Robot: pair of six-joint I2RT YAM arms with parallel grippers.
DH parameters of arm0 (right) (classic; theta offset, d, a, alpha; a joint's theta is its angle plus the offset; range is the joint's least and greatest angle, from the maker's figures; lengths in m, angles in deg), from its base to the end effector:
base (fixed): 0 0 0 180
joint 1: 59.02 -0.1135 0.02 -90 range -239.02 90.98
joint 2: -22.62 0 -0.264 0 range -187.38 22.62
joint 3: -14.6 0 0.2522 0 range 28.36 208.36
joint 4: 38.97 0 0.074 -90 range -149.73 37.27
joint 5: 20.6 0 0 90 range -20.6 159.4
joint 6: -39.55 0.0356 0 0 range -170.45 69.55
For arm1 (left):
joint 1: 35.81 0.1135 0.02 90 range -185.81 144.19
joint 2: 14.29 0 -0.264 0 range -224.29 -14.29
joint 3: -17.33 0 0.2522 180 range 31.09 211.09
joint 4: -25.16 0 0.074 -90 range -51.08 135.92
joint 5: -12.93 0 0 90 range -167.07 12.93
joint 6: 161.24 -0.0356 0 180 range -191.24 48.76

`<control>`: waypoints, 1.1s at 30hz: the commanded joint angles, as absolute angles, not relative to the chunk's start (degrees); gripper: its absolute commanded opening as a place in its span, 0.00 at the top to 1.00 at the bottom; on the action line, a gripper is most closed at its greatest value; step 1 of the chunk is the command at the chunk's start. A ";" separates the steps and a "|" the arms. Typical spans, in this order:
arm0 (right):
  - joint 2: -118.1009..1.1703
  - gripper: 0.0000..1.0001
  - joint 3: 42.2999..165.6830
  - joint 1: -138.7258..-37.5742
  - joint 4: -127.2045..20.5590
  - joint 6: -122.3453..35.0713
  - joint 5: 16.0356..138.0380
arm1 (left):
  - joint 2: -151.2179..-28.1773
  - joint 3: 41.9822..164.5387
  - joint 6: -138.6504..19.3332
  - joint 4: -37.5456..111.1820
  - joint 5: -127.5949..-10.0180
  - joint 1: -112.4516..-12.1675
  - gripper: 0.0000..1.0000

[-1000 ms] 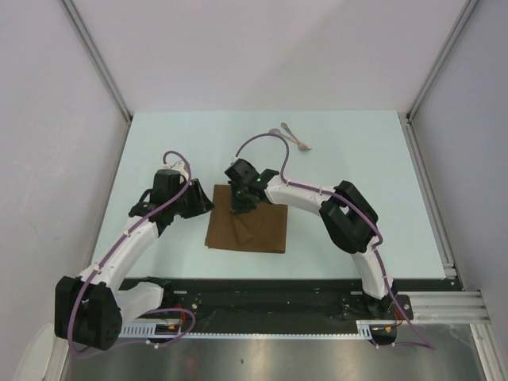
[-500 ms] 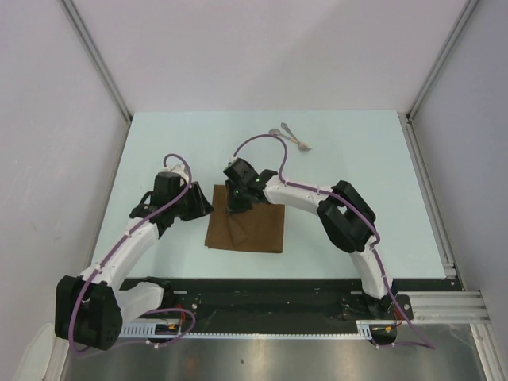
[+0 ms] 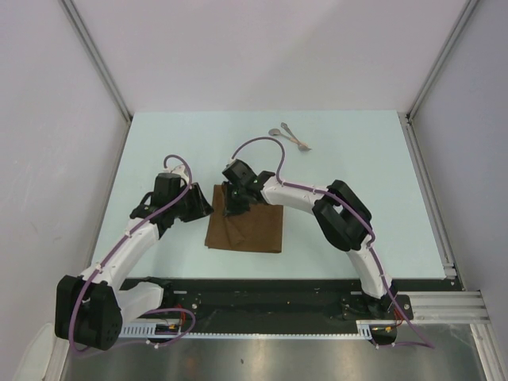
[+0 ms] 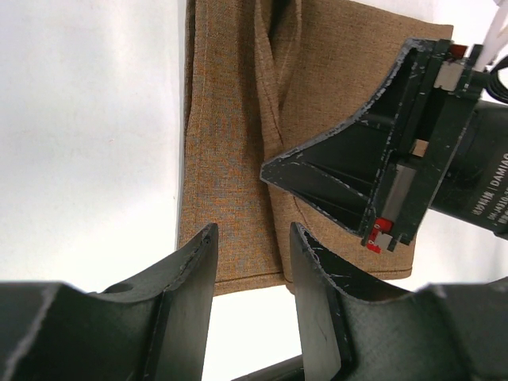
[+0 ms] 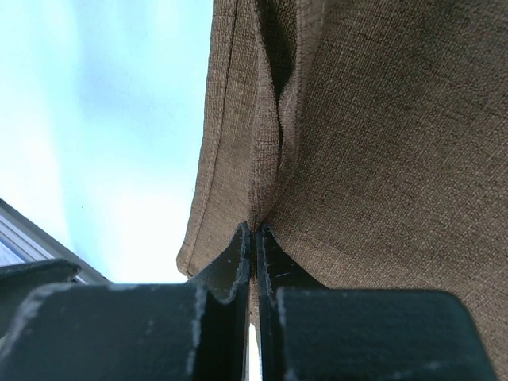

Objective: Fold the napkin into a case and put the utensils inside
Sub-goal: Fold the rectangle-folded napkin at the center of the board.

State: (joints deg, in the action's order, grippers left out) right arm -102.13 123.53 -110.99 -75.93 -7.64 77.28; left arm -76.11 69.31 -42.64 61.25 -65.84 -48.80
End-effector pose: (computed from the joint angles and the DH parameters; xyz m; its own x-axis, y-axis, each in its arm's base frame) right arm 0.2914 0.3805 0.1747 -0.9249 -0.0898 -0.3696 -0.2765 0.8260 0.4911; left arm 0.2124 -0.0561 0.2249 -0.7834 -0.3011 -0.5437 -0.0257 0.8897 -0.4558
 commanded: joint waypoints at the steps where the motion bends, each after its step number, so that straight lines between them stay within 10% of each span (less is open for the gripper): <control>1: -103.42 1.00 126.35 -110.97 -73.73 -6.60 78.71 | -74.85 69.15 -41.71 60.10 -65.38 -48.38 0.54; 27: -106.49 1.00 128.55 -110.79 -72.24 -5.19 81.70 | -74.50 68.71 -41.88 60.10 -65.64 -48.38 0.54; 33: -106.85 0.82 128.73 -110.26 -71.71 -5.89 83.54 | -74.32 68.71 -41.79 60.10 -65.73 -48.38 0.54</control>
